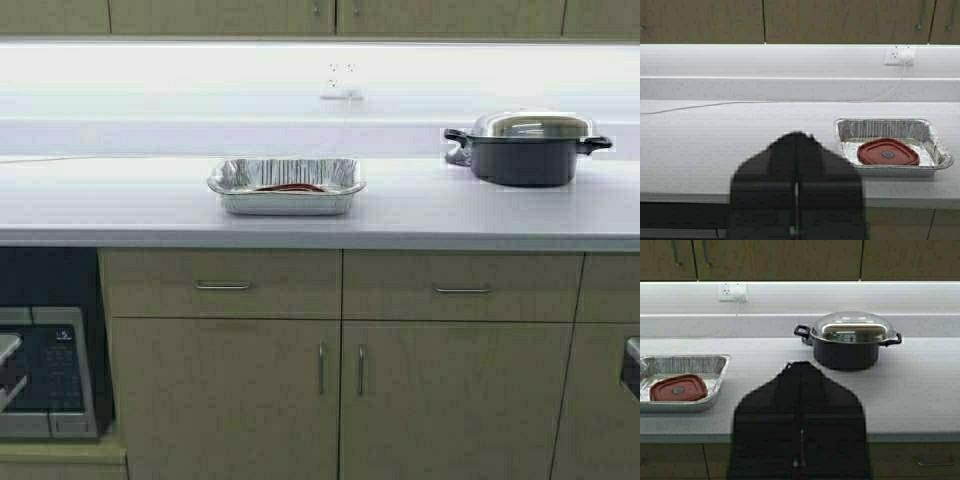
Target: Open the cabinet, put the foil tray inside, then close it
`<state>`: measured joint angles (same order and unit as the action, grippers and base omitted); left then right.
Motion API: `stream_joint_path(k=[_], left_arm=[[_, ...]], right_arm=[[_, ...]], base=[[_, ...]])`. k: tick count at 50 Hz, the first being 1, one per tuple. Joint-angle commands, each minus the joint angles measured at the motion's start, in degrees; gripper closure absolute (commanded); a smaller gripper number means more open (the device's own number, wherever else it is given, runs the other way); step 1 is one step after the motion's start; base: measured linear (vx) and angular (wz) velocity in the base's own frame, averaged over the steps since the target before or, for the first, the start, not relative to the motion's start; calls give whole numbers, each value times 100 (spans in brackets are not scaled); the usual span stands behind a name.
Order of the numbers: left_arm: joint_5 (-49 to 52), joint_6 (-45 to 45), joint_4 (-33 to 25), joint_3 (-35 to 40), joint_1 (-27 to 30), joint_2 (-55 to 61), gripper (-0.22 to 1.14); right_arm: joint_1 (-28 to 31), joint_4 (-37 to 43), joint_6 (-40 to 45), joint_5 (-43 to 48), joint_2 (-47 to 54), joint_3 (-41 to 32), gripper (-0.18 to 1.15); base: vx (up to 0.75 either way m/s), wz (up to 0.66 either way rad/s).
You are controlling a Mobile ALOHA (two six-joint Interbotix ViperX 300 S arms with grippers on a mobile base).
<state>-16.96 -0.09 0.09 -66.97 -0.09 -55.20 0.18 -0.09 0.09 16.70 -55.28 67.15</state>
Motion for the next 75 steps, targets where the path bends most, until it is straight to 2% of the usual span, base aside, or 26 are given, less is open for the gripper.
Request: stream_joint_path(k=[1, 4, 12, 28, 75], left_arm=[[-158, 9, 62, -123, -53, -26, 90], [-211, 18, 97, -114, -53, -26, 85], [-229, 35, 132, -158, -53, -9, 89], [-299, 35, 132, -167, -53, 53, 89], [-299, -123, 132, -316, -53, -62, 89]], right_arm=[[0, 18, 44, 18, 62, -26, 94], [0, 18, 62, 18, 105, -26, 88], [0, 9, 70, 18, 193, -9, 91], [0, -9, 308, 0, 202, 0, 90], [9, -334, 316, -62, 202, 35, 90]], base=[[3, 0], [5, 0], [9, 2], [16, 0], [29, -1]])
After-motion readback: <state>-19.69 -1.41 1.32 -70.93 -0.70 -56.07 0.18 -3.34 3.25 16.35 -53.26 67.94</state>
